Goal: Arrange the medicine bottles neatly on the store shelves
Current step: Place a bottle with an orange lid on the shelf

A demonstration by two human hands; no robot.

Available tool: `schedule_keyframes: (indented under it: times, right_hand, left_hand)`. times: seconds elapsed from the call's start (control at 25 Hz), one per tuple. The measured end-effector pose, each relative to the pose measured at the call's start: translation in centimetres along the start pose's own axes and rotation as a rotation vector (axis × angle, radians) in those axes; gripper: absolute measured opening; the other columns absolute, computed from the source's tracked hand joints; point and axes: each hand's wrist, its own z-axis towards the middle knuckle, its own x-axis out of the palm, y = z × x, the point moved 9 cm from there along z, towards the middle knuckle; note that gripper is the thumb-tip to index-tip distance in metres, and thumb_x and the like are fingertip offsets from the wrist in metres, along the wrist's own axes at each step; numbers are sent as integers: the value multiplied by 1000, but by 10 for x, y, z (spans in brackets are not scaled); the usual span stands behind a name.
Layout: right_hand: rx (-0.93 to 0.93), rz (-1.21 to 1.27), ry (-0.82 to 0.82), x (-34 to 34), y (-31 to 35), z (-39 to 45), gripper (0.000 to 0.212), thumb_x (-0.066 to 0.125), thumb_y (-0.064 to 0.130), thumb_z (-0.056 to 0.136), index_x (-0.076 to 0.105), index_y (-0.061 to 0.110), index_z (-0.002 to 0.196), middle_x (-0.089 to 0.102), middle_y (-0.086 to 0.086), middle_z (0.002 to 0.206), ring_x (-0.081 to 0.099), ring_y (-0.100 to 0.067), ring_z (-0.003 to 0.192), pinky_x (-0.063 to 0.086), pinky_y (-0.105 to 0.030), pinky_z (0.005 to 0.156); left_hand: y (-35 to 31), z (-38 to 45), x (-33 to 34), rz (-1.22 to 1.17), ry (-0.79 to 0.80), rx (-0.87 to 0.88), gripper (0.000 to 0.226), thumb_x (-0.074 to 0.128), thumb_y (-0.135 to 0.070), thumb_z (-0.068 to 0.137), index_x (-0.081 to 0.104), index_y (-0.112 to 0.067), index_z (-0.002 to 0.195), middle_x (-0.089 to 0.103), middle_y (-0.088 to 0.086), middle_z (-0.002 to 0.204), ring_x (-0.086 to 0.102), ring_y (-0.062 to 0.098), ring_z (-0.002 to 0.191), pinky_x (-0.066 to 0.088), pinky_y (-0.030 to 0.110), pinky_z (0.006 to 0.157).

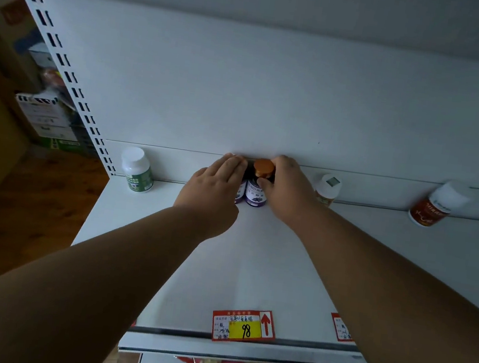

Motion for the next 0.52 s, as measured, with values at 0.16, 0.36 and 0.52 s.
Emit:
schedule_keyframes:
  times: [0.16,0.36,0.52]
  right_hand:
    - [-1,-37,-43,-8,6,-15,43,66,28,92,48,3,122,50,-19,124,56,-38,107,42,-37,80]
    - [-115,-93,-97,-24,14,-68,50,66,29,91,47,6,131,48,-18,128,51,-36,115,43,-39,91]
    - [-226,-129,-67,-25,25,-131,48,61,34,93,47,13,133,47,-14,131,50,-32,117,46,-42,93]
  left_hand:
    - [-6,-3,-7,22,-16,1,81,51,-19,83,14,-15,155,15,-1,162,5,16,150,7,28,117]
    - [-26,-73,-16,-39,-154,-62,72,56,-18,81,32,-12,149,32,7,156,17,23,148,12,36,118]
    - [-62,-152,-3,-72,-105,-133,66,63,-26,85,38,-17,145,37,4,153,28,24,144,22,42,116]
